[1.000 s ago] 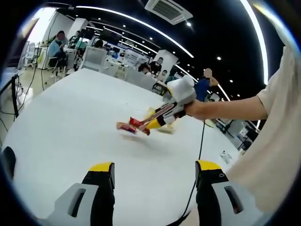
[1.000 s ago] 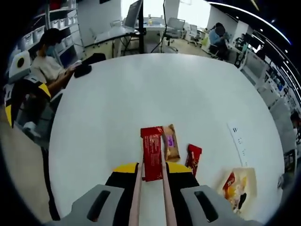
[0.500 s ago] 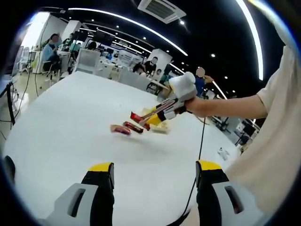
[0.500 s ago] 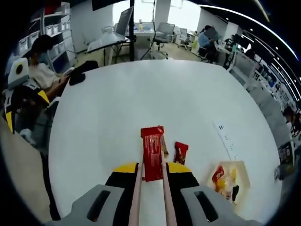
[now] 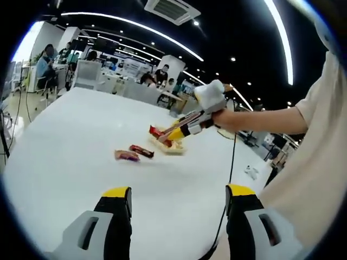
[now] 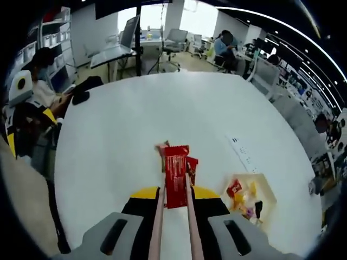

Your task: Place the target food into the container with the food tongs after gripping and lifting it, then release it inside without dropping or visibly crushing the food.

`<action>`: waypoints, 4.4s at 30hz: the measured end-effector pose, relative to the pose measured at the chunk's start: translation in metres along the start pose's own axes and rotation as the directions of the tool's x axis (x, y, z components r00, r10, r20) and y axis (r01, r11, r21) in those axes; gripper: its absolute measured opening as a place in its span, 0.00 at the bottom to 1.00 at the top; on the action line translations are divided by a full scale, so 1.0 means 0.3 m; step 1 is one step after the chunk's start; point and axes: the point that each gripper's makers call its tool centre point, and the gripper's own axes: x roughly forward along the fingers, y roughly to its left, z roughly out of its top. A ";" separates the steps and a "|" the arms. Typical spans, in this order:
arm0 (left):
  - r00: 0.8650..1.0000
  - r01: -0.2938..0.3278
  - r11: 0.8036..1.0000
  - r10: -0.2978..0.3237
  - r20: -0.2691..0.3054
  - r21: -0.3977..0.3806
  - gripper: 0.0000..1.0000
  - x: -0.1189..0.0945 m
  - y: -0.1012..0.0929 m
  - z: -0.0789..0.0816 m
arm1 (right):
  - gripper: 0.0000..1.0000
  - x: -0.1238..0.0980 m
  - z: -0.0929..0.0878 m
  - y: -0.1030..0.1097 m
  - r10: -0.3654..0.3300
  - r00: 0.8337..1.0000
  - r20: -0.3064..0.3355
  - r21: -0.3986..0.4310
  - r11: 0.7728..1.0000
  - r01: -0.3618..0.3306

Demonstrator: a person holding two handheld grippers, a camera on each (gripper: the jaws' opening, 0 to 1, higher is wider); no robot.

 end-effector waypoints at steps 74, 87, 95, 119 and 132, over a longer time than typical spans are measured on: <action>0.998 -0.040 0.999 0.040 0.039 -0.005 0.70 0.018 -0.025 0.012 | 0.21 -0.246 -0.071 -0.406 -0.190 0.982 -0.012 0.073 0.979 0.190; 0.996 -0.050 0.999 0.051 0.077 -0.006 0.70 0.027 -0.005 0.079 | 0.21 -0.267 -0.043 -0.486 -0.217 0.976 -0.021 0.055 0.974 0.218; 0.995 -0.047 0.999 0.047 0.089 0.004 0.69 0.021 -0.009 0.096 | 0.21 -0.265 -0.037 -0.511 -0.223 0.974 -0.035 0.032 0.974 0.224; 0.996 -0.058 0.998 0.059 0.068 -0.015 0.69 0.030 0.007 0.074 | 0.21 -0.256 -0.065 -0.557 -0.227 0.972 -0.063 -0.013 0.974 0.227; 0.997 -0.052 0.999 0.053 0.054 -0.015 0.69 0.043 0.013 0.064 | 0.21 -0.254 -0.061 -0.570 -0.230 0.972 -0.058 -0.002 0.973 0.230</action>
